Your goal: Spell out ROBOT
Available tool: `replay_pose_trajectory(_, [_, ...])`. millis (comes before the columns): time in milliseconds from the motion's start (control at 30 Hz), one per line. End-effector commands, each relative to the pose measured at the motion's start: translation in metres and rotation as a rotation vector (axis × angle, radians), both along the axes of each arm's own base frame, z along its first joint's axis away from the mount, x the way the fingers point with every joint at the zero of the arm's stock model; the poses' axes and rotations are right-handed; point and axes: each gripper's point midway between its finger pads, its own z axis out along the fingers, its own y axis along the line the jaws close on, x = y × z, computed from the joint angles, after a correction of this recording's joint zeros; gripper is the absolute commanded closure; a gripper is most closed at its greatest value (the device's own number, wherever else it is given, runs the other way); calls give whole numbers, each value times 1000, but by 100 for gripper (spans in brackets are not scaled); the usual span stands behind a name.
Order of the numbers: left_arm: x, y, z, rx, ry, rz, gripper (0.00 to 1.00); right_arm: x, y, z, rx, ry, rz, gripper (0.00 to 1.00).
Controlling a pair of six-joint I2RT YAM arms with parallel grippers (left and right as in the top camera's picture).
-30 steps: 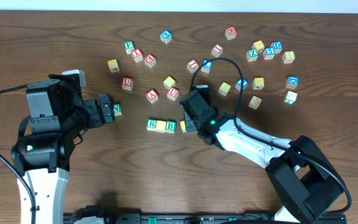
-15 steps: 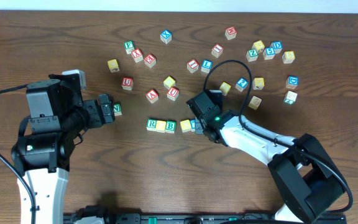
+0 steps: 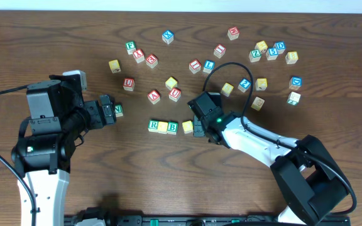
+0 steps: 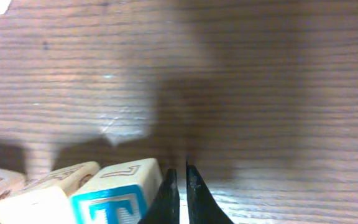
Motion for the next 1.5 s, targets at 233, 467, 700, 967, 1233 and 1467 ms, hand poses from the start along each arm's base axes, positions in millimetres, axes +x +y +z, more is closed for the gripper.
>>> replay_pose_trajectory(233, [3, -1, 10, 4, -27, -14, 2, -6, 14, 3, 49, 16, 29, 99])
replay_pose_trajectory(467, [3, -1, 10, 4, -27, -14, 2, -8, 23, 5, 71, 10, 50, 99])
replay_pose_trajectory(700, [3, -1, 10, 4, -27, -14, 2, -9, 31, 7, 85, -1, 67, 99])
replay_pose_trajectory(967, [3, -1, 10, 4, -27, -14, 2, -7, 38, 9, 111, -13, 95, 99])
replay_pose_trajectory(1233, [3, -1, 10, 4, -28, -14, 2, -6, 39, 10, 116, -20, 96, 99])
replay_pose_trajectory(1467, [3, -1, 10, 4, -28, -14, 2, -3, 31, 9, 75, -34, 77, 99])
